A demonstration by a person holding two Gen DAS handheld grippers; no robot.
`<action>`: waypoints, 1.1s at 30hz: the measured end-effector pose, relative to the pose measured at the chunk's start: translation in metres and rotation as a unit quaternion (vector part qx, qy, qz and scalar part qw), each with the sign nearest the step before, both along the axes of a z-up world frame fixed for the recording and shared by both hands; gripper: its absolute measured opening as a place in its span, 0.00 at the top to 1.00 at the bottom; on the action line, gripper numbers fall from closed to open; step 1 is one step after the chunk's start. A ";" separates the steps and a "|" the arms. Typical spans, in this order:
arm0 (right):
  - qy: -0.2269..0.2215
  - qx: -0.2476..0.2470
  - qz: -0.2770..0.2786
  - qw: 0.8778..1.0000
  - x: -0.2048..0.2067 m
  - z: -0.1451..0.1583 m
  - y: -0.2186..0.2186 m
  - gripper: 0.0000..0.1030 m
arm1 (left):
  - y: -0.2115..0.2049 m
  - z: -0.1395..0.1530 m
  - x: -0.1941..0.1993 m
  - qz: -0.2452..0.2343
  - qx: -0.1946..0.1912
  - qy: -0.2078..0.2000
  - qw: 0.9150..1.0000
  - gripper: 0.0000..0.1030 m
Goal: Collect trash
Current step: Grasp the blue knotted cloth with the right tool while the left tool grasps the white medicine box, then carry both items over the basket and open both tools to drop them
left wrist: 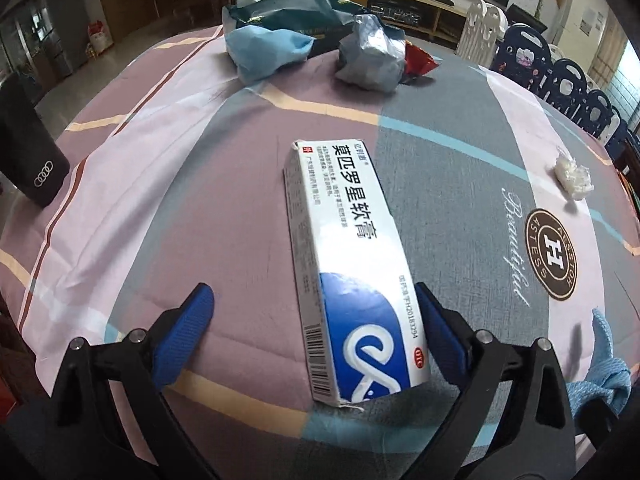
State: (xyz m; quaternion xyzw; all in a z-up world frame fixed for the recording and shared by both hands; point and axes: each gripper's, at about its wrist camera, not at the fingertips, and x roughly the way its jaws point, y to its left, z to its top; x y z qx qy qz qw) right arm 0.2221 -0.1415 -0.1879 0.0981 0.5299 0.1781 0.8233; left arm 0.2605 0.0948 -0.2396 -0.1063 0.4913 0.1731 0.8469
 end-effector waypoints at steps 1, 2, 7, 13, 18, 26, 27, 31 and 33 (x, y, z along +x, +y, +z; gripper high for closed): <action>0.001 0.000 0.003 1.000 -0.002 0.000 0.001 0.66 | 0.000 0.001 -0.001 -0.001 0.004 -0.001 1.000 0.09; 0.003 -0.001 0.007 1.000 -0.002 -0.002 0.005 0.66 | -0.001 0.000 -0.003 -0.004 0.008 -0.002 1.000 0.14; 0.012 -0.004 0.017 1.000 -0.004 -0.010 0.016 0.66 | -0.003 0.007 -0.008 -0.019 0.010 -0.027 0.999 0.53; 0.015 -0.008 0.021 1.000 -0.004 -0.015 0.022 0.66 | 0.006 0.007 -0.004 -0.004 -0.016 -0.040 0.999 0.60; 0.021 -0.003 0.017 1.000 -0.004 -0.019 0.022 0.66 | 0.015 0.014 -0.009 0.019 -0.025 -0.063 0.998 0.60; 0.016 0.001 0.007 1.000 -0.005 -0.015 0.020 0.66 | 0.021 0.020 -0.014 0.036 -0.032 -0.080 0.996 0.60; 0.010 0.003 0.002 1.000 -0.006 -0.010 0.017 0.66 | 0.022 0.022 -0.014 0.037 -0.032 -0.083 0.995 0.60; -0.040 0.003 -0.017 0.999 -0.012 0.027 0.001 0.66 | 0.024 0.027 -0.023 0.037 -0.050 -0.103 0.993 0.60; -0.068 0.003 -0.028 0.997 -0.018 0.049 -0.012 0.66 | 0.024 0.030 -0.028 0.031 -0.064 -0.113 0.991 0.60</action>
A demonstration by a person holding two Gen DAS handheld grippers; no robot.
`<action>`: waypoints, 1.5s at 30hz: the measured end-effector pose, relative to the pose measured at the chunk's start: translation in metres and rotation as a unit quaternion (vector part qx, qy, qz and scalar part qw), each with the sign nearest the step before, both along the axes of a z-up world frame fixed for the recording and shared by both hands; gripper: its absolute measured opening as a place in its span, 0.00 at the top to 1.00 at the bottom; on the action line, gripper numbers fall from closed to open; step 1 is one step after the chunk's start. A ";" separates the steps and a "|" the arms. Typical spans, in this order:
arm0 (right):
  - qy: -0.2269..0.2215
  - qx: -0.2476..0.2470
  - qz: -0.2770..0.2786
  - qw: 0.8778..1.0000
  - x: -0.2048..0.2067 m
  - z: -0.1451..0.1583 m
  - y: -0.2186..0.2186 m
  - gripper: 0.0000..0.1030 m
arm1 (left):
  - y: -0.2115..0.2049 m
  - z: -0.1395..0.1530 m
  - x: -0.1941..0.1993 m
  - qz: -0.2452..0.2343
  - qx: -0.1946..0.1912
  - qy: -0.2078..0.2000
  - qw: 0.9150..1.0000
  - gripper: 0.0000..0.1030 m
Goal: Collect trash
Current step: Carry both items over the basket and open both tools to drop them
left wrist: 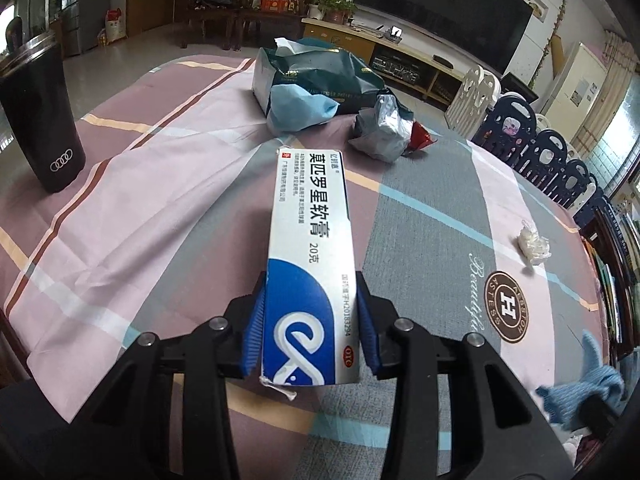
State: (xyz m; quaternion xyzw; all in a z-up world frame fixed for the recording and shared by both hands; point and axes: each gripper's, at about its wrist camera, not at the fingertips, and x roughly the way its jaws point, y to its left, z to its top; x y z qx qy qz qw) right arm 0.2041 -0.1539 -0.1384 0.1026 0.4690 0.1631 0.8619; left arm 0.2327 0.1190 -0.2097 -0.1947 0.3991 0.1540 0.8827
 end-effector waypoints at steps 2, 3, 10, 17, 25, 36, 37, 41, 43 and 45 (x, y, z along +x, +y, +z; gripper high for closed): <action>-0.027 -0.001 -0.007 1.000 -0.012 0.022 -0.018 0.65 | 0.000 0.003 -0.006 -0.017 -0.027 -0.018 0.999 0.60; -0.037 -0.007 -0.010 0.999 -0.019 0.031 -0.027 0.65 | 0.000 0.005 -0.009 -0.025 -0.039 -0.028 0.999 0.60; -0.044 -0.095 -0.051 0.993 -0.074 0.052 -0.104 0.65 | -0.010 0.018 -0.032 -0.055 -0.051 -0.062 0.995 0.60; 0.107 -0.131 -0.081 0.982 -0.104 -0.023 -0.153 0.51 | -0.040 0.033 -0.062 -0.095 -0.066 -0.062 0.991 0.60; 0.094 -0.049 -0.205 0.973 -0.105 -0.015 -0.192 0.26 | -0.143 0.048 -0.093 -0.262 -0.070 -0.038 0.962 0.60; 0.042 -0.043 -0.281 0.958 -0.117 0.006 -0.234 0.21 | -0.257 0.052 -0.143 -0.438 -0.012 -0.010 0.899 0.60; 0.044 -0.041 -0.281 0.958 -0.117 0.004 -0.235 0.21 | -0.262 0.052 -0.146 -0.446 -0.009 -0.009 0.895 0.60; 0.048 -0.037 -0.279 0.958 -0.118 0.001 -0.234 0.21 | -0.274 0.052 -0.153 -0.467 -0.011 -0.007 0.884 0.60; 0.050 -0.035 -0.278 0.959 -0.118 0.000 -0.234 0.21 | -0.278 0.052 -0.155 -0.480 -0.014 -0.006 0.877 0.60; 0.050 -0.033 -0.278 0.959 -0.118 0.000 -0.234 0.21 | -0.284 0.050 -0.158 -0.498 -0.021 -0.003 0.867 0.60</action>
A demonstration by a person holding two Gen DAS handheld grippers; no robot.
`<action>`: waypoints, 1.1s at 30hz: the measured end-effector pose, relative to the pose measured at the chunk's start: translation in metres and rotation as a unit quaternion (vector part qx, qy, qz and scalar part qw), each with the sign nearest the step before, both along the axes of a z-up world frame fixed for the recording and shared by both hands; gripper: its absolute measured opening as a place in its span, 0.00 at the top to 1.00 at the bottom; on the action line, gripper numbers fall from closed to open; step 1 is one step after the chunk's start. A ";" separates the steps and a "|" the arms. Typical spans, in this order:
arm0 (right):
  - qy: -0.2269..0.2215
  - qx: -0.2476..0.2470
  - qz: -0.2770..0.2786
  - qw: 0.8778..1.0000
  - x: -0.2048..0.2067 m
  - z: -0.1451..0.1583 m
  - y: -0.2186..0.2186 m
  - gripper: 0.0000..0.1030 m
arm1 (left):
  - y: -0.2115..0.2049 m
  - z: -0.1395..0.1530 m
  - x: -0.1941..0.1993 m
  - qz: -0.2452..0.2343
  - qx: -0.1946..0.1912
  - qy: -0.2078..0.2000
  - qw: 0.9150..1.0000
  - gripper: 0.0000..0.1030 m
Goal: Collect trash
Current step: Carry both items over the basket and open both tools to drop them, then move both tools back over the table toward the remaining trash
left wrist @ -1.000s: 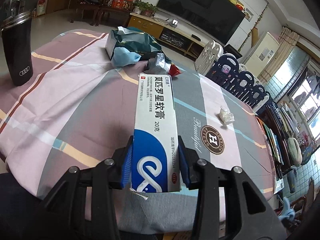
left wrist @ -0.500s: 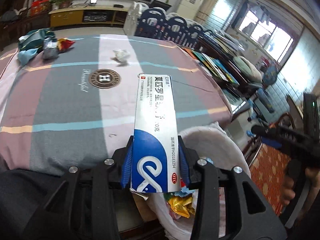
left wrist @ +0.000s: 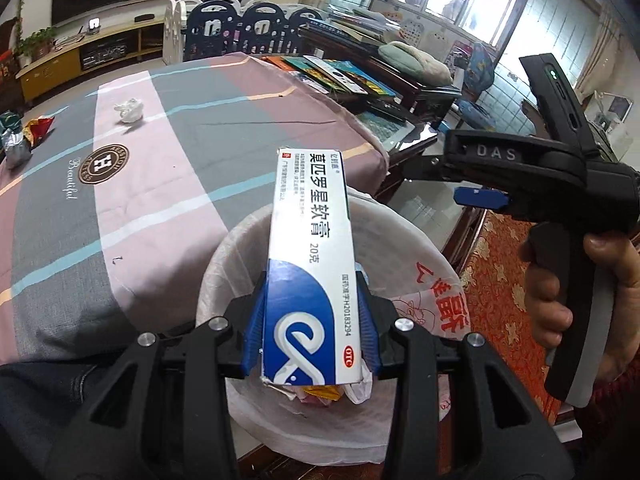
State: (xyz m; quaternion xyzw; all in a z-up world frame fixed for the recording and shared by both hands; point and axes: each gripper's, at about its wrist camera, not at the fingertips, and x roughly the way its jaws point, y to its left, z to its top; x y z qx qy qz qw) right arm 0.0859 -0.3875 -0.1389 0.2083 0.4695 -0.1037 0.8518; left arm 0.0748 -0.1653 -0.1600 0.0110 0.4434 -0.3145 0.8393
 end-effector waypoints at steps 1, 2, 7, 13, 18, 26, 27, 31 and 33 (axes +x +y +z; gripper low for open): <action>0.000 0.001 0.000 1.000 0.000 0.000 0.000 0.21 | -0.004 -0.002 -0.001 -0.016 -0.006 0.009 1.000 0.58; -0.001 0.002 0.000 1.000 0.000 0.000 0.000 0.21 | -0.007 -0.004 -0.002 -0.029 -0.013 0.018 0.999 0.51; -0.001 0.001 0.001 1.000 0.000 0.000 0.001 0.21 | -0.006 -0.009 -0.003 -0.009 0.012 0.001 1.000 0.13; 0.008 0.000 0.010 1.000 0.006 -0.006 0.011 0.21 | 0.058 -0.025 0.044 0.170 0.047 0.027 0.984 0.13; 0.017 -0.003 0.030 0.999 0.020 -0.013 0.032 0.21 | 0.143 -0.027 0.078 0.316 0.047 0.028 0.947 0.13; 0.008 0.005 0.110 0.994 0.067 -0.007 0.112 0.21 | 0.265 -0.031 0.128 0.485 0.072 0.003 0.872 0.12; 0.006 0.005 0.121 0.993 0.074 -0.006 0.125 0.21 | 0.278 -0.036 0.129 0.502 0.049 0.017 0.863 0.12; 0.001 -0.004 0.167 0.986 0.105 -0.005 0.181 0.21 | 0.303 -0.040 0.119 0.539 -0.002 0.025 0.842 0.12; -0.009 -0.003 0.187 0.982 0.124 -0.002 0.211 0.21 | 0.306 -0.035 0.112 0.558 0.004 0.005 0.830 0.10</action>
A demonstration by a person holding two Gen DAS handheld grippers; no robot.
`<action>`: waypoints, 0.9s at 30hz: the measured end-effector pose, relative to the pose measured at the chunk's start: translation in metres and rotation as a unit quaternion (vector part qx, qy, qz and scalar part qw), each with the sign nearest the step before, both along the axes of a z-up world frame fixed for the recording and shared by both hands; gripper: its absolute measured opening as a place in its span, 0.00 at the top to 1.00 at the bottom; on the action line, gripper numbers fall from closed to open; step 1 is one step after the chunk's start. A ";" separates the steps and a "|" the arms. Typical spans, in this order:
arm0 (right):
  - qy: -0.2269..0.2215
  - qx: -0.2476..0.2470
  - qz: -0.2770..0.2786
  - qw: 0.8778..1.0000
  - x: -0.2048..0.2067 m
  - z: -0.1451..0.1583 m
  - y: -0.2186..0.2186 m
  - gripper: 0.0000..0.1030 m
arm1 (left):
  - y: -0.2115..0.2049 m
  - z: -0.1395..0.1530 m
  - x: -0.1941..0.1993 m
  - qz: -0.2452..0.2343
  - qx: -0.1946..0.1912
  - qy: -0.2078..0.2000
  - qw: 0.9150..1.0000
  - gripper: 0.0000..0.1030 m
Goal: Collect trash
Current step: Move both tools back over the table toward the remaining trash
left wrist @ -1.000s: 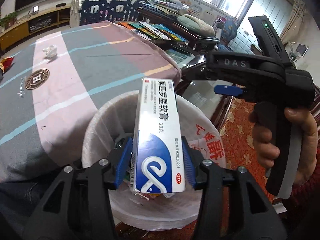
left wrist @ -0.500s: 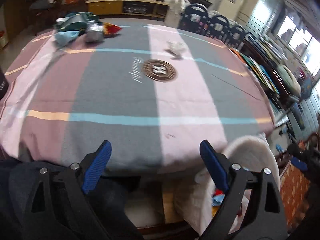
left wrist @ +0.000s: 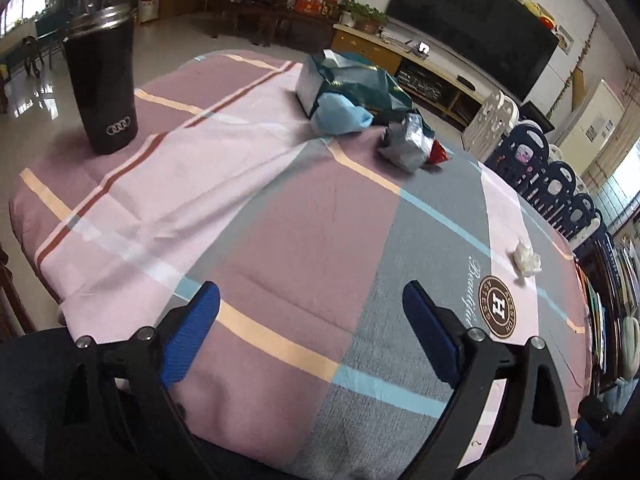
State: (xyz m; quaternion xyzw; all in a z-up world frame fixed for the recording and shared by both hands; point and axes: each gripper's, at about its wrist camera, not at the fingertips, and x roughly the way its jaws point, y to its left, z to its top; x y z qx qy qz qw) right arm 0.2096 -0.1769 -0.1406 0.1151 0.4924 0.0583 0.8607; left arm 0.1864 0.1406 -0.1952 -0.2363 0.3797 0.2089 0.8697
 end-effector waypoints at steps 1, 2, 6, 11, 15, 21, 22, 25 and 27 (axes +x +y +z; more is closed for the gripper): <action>-0.008 -0.002 0.009 1.000 0.009 0.003 0.014 0.21 | 0.002 0.004 -0.004 0.020 0.014 -0.005 1.000 0.10; -0.021 -0.008 0.021 1.000 0.019 0.007 0.031 0.21 | 0.004 0.006 -0.007 0.039 0.026 -0.007 0.999 0.10; -0.049 -0.017 0.063 0.997 0.057 0.017 0.090 0.21 | 0.018 0.021 -0.014 0.104 0.071 -0.005 0.992 0.08; -0.071 -0.059 0.117 0.989 0.109 0.013 0.163 0.21 | 0.051 0.013 -0.024 0.148 0.005 -0.008 0.989 0.08; -0.086 -0.094 0.136 0.983 0.148 0.004 0.209 0.21 | 0.064 0.013 -0.046 0.193 -0.034 -0.070 0.978 0.07; -0.075 -0.102 0.123 0.984 0.190 -0.008 0.256 0.18 | 0.074 0.003 -0.054 0.228 -0.086 -0.089 0.966 0.06; -0.079 -0.116 0.126 0.982 0.195 -0.010 0.264 0.15 | 0.072 0.004 -0.053 0.226 -0.082 -0.089 0.967 0.06; -0.072 -0.150 0.126 0.978 0.214 -0.022 0.284 0.15 | 0.067 0.006 -0.047 0.211 -0.068 -0.085 0.971 0.06; -0.057 -0.146 0.125 0.980 0.226 -0.033 0.288 0.15 | 0.065 0.007 -0.043 0.204 -0.062 -0.082 0.974 0.06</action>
